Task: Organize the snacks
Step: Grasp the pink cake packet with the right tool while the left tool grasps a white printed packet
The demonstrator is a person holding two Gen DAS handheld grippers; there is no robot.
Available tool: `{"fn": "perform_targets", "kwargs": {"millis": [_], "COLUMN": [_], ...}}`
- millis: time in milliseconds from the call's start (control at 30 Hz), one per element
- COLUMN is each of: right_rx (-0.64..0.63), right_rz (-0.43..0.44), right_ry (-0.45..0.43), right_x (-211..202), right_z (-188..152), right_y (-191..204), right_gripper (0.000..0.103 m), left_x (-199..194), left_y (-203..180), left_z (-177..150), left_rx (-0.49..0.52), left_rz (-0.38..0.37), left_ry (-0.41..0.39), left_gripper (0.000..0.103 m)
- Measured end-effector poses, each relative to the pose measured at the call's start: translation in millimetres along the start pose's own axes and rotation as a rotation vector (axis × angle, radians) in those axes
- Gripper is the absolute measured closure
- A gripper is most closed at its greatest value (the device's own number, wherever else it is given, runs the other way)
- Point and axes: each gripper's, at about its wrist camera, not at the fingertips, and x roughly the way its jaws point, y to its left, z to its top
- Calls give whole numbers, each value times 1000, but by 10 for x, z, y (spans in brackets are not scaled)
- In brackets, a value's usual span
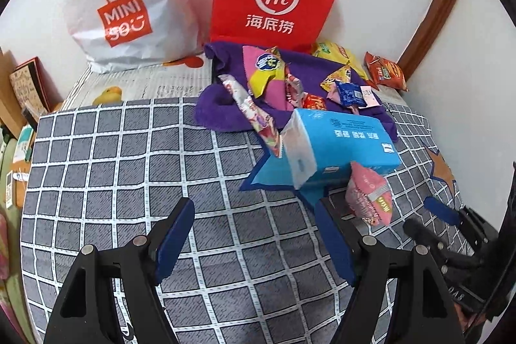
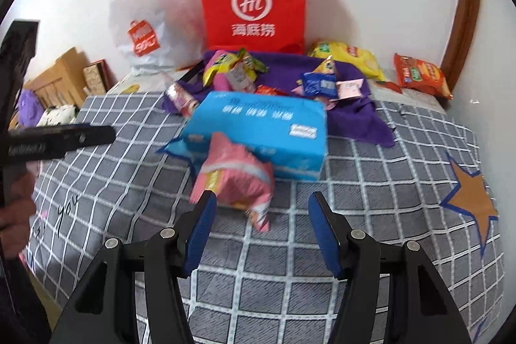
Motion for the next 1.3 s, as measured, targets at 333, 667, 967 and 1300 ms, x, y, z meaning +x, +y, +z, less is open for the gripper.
{"fn": "perform_targets", "kwargs": {"millis": [333, 667, 967, 1300], "right_rx": [-18, -36, -61, -50], "right_rz": [42, -55, -11, -3], "right_ry": [-20, 30, 36, -30], "right_x": [151, 664, 765, 384], "right_z": [19, 106, 106, 10], "right_y": [228, 289, 203, -147], "right_gripper": [39, 38, 48, 48], "left_x": [73, 242, 513, 983], "left_y": [83, 202, 164, 0], "left_z": [-37, 2, 177, 545], "left_rx": [-4, -31, -92, -125], "left_rz": [7, 18, -38, -4], "left_ry": [19, 44, 46, 65], "left_gripper": [28, 28, 30, 46]}}
